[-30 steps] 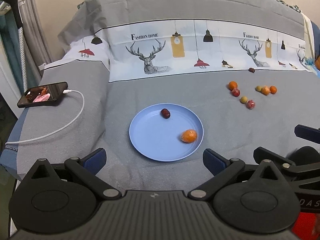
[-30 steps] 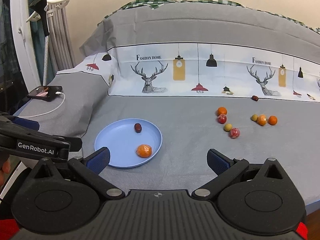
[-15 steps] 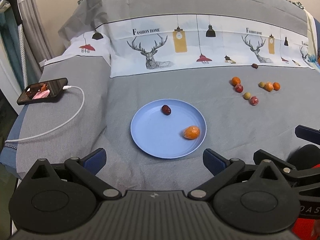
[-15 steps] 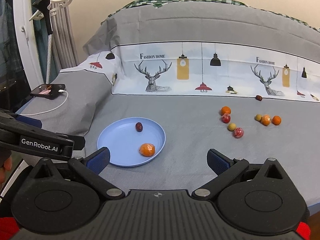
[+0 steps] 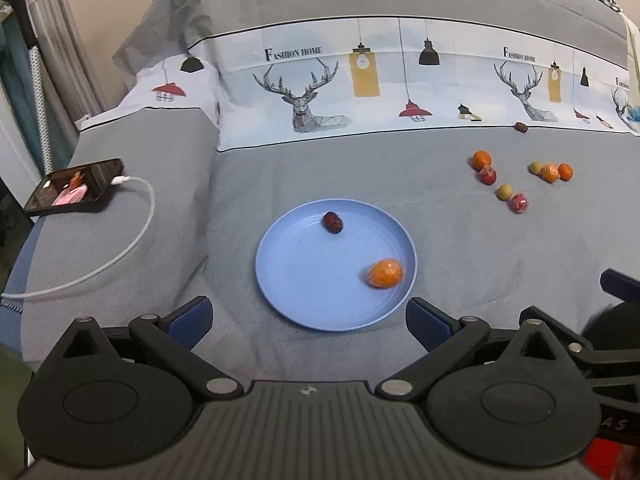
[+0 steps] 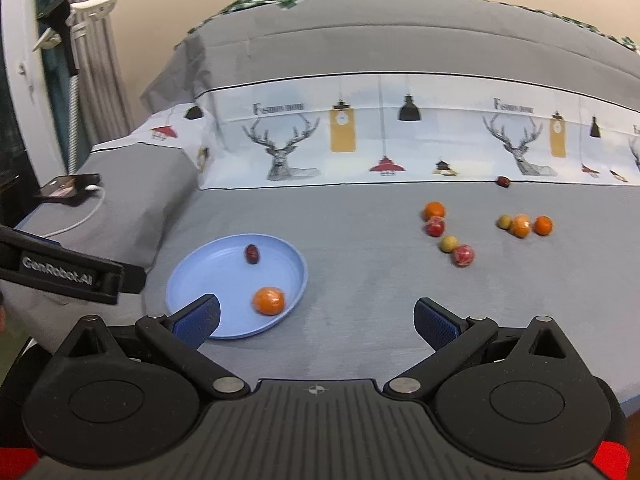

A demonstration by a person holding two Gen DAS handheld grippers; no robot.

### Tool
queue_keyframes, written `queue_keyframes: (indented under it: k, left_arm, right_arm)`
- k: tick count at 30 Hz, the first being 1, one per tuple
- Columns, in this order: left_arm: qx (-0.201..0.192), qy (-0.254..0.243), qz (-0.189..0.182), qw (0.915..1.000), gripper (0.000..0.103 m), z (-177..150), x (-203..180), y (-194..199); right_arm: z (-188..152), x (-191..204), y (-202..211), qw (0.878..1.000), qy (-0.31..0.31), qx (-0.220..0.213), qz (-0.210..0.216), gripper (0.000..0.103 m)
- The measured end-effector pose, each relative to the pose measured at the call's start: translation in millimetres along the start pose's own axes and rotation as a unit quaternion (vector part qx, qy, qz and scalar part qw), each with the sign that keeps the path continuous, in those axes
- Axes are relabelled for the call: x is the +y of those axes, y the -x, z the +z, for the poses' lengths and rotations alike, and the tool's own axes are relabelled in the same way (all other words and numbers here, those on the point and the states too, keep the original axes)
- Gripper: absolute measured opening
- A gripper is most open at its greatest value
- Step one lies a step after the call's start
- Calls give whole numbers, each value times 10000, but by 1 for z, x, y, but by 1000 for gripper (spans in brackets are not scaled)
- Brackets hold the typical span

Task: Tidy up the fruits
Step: 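Withdraw both open tools from the plate, then grasp a red wrapped fruit with the left tool while the right tool grasps another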

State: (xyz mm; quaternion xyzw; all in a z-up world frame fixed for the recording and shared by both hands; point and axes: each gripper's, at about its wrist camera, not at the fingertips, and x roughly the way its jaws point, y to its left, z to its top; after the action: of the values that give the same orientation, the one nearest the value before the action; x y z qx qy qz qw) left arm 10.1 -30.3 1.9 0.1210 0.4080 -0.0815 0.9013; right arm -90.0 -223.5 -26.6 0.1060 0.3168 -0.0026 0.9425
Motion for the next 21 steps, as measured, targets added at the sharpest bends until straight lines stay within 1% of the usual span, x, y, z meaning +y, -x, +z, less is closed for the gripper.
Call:
queue_keyframes:
  k: [3,7,10,14,17,21]
  left_arm:
    - [107,-17,-68,9999,103,9,-10,-10]
    - [214,-156,-117,9996,103,25,-28,-29]
    - [307,-246,-197,9990,103,40,-46,-47]
    - [415,-349,-347,9979,103,68,-79,-80]
    - [420,-414,-547,9968,103,92,-109,-109]
    - [431,-660,-834,9934,103,132,-157,-161]
  right_arm:
    - [-1,-11,-11,9996,-98,109,-227,102]
    - [-1,-39,-30,9965,-449,228,-661,102]
    - [0,-71,-48,9906,-811,274,-1071,102]
    - [4,-117,-80,9787,-1277,279,-1585,102]
    - [6,-141,-114,9753,-1316,274,-1752,102]
    - [10,-169,-169,9756,-1281,387,-1742,102]
